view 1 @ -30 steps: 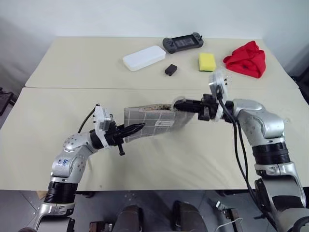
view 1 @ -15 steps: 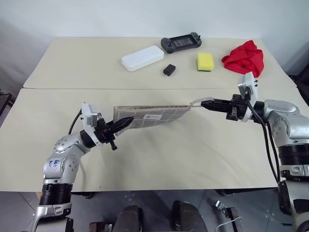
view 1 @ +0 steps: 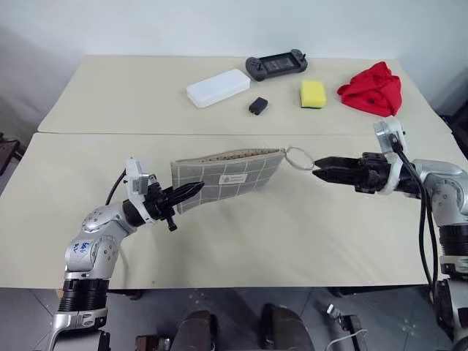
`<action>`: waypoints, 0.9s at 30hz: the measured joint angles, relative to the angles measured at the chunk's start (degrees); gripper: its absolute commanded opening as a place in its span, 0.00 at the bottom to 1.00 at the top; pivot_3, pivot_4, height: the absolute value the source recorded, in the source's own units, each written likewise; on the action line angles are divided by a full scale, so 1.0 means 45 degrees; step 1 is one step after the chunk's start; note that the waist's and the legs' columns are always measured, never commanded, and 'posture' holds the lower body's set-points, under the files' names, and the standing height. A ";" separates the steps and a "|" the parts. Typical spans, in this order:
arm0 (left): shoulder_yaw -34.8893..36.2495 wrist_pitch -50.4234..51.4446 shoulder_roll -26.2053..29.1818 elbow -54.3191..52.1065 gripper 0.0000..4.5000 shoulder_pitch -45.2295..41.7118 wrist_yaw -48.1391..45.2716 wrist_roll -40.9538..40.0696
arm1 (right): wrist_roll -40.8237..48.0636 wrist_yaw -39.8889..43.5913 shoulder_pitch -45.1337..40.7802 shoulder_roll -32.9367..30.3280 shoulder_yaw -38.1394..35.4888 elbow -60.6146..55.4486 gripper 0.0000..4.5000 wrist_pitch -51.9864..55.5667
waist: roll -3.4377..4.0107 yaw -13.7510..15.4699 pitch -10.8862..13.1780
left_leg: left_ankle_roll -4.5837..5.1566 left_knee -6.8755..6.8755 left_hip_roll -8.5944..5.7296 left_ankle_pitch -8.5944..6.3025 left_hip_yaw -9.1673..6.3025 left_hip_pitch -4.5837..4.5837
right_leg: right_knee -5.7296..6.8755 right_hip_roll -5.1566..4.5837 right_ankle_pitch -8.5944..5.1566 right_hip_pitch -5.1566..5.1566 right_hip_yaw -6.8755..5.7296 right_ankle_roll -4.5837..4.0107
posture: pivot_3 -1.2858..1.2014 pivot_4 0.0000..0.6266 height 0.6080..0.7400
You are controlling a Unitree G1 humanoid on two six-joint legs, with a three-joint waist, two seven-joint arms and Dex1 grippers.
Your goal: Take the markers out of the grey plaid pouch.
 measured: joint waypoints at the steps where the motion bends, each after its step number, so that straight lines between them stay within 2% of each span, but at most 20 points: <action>1: -0.0011 0.0168 -0.0081 0.0011 0.00 -0.0132 -0.0015 -0.0146 | 0.0062 0.0076 0.0489 -0.0062 -0.0104 -0.0295 0.74 -0.0017 | 0.0000 0.0042 0.0000 | 0.0000 0.0000 -0.0003 0.0000 0.0000 -0.0002 | -0.0002 -0.0002 0.0000 0.0001 -0.0001 0.0000 | 0.52 0.24 1.00; 3: 0.0022 0.0750 -0.0140 0.0002 0.00 -0.0270 -0.0042 -0.0669 | -0.0073 0.0547 0.1602 -0.0415 -0.0102 -0.0628 0.88 -0.0439 | 0.0000 0.0164 0.0000 | 0.0002 -0.0001 -0.0006 -0.0001 0.0001 -0.0001 | -0.0006 -0.0003 0.0000 0.0002 0.0000 0.0000 | 0.52 0.24 1.00; 6: 0.0268 0.2016 -0.0104 0.0047 0.00 -0.0332 -0.0125 -0.1603 | -0.0928 0.0916 0.2912 -0.0843 -0.0312 0.0007 0.88 -0.2284 | 0.0000 0.0230 0.0000 | 0.0006 0.0001 -0.0010 -0.0003 0.0015 0.0000 | -0.0013 -0.0005 0.0002 0.0002 0.0008 0.0005 | 0.52 0.24 1.00; 9: 0.0172 0.2501 -0.0104 0.0076 0.00 -0.0497 -0.0383 -0.1795 | -0.1682 0.0847 0.3037 -0.1407 -0.0838 0.1701 0.88 -0.3830 | 0.0001 0.0238 0.0000 | 0.0006 0.0007 -0.0009 0.0001 0.0044 0.0011 | -0.0012 -0.0003 0.0006 0.0012 0.0013 0.0012 | 0.52 0.24 1.00; 15: -0.1553 0.0995 -0.0639 0.0797 0.00 -0.1071 -0.1400 -0.0182 | -0.2212 0.0262 0.1190 -0.2407 -0.2187 0.4619 0.88 -0.5596 | 0.0011 0.0213 0.0004 | 0.0004 -0.0002 0.0000 0.0002 0.0073 0.0031 | -0.0016 0.0009 0.0006 0.0015 0.0028 0.0011 | 0.52 0.24 1.00; 19: -0.2618 -0.0559 -0.1704 0.1774 0.00 -0.1560 -0.1742 0.1044 | -0.2168 0.0271 -0.0325 -0.3016 -0.2706 0.4860 0.69 -0.5774 | 0.0015 0.0213 0.0006 | 0.0004 -0.0005 0.0008 0.0002 0.0076 0.0029 | -0.0026 0.0016 0.0006 0.0016 0.0026 0.0011 | 0.52 0.24 1.00; 24: -0.2921 -0.2372 -0.2395 0.2684 0.00 -0.1705 -0.1698 0.2092 | -0.1615 0.0663 -0.0573 -0.2770 -0.2435 0.2763 0.30 -0.4874 | 0.0015 0.0210 0.0006 | 0.0004 0.0001 0.0011 0.0002 0.0078 0.0030 | -0.0021 0.0014 0.0006 0.0014 0.0029 0.0010 | 0.52 0.24 1.00; 27: -0.2917 -0.3336 -0.2525 0.3090 0.00 -0.1719 -0.1681 0.2565 | -0.1140 0.0682 -0.0569 -0.1988 -0.1048 -0.0288 0.06 -0.3446 | 0.0017 0.0155 0.0005 | 0.0003 0.0004 0.0020 0.0002 0.0066 0.0037 | -0.0009 0.0013 0.0007 0.0010 0.0031 0.0009 | 0.52 0.24 1.00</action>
